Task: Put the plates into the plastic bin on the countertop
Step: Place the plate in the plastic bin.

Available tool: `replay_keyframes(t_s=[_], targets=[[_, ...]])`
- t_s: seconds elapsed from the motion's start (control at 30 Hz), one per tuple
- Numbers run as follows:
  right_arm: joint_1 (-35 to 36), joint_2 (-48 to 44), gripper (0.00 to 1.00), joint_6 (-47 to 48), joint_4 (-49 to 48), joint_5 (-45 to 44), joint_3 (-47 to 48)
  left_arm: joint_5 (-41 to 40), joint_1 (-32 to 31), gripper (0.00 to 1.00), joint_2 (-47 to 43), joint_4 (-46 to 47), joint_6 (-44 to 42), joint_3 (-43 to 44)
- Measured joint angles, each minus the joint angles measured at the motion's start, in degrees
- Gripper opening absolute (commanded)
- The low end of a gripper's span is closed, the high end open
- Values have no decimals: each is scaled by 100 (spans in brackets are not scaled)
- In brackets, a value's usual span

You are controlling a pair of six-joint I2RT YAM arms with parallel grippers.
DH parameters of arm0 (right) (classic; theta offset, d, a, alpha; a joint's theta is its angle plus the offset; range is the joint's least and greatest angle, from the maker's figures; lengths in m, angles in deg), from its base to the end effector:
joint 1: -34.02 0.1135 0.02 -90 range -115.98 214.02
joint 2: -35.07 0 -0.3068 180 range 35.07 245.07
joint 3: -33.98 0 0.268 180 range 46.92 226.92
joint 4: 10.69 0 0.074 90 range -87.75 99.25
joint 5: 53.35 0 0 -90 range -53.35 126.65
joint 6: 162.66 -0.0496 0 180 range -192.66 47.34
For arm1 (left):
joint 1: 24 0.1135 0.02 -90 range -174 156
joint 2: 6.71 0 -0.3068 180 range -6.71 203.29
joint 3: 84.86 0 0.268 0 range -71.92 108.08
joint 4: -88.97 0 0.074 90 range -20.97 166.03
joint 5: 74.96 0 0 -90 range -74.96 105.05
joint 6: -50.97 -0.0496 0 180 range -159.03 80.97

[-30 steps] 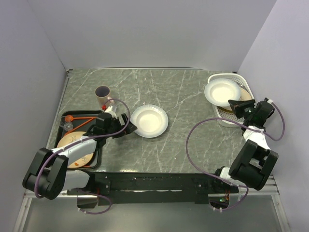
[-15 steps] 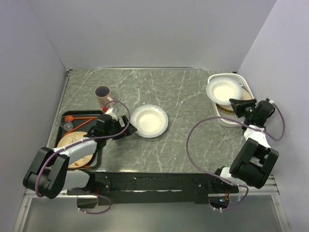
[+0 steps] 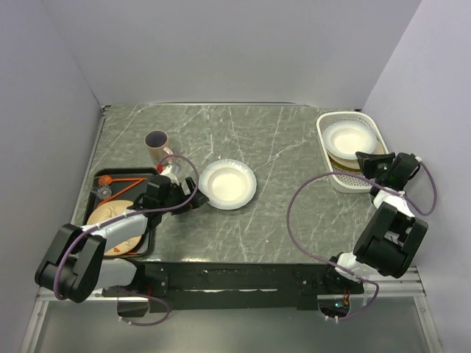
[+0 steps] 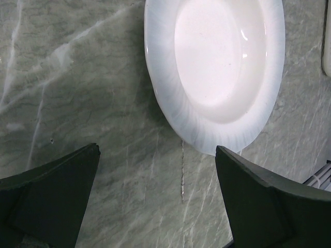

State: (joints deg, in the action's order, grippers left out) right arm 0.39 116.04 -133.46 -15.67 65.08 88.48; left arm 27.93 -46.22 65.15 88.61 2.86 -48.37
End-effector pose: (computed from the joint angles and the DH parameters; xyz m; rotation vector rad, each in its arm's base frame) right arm 0.2805 -0.1582 0.2540 1.2041 1.5734 0.7931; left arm 0.2202 -0.1019 0.1785 -0.2630 2.3006 -0.8501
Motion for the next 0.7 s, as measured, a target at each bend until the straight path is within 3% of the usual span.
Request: replay_keyframes(t_s=[0.27, 0.43, 0.7], targets=[[-107, -11, 12, 153, 262, -326, 2, 127, 0, 99, 188, 155, 103, -9], [-116, -11, 38, 164, 247, -382, 2, 149, 0, 99, 232, 170, 105, -9], [-114, -11, 62, 164, 61, -378, -4, 146, 0, 99, 225, 155, 103, -9]])
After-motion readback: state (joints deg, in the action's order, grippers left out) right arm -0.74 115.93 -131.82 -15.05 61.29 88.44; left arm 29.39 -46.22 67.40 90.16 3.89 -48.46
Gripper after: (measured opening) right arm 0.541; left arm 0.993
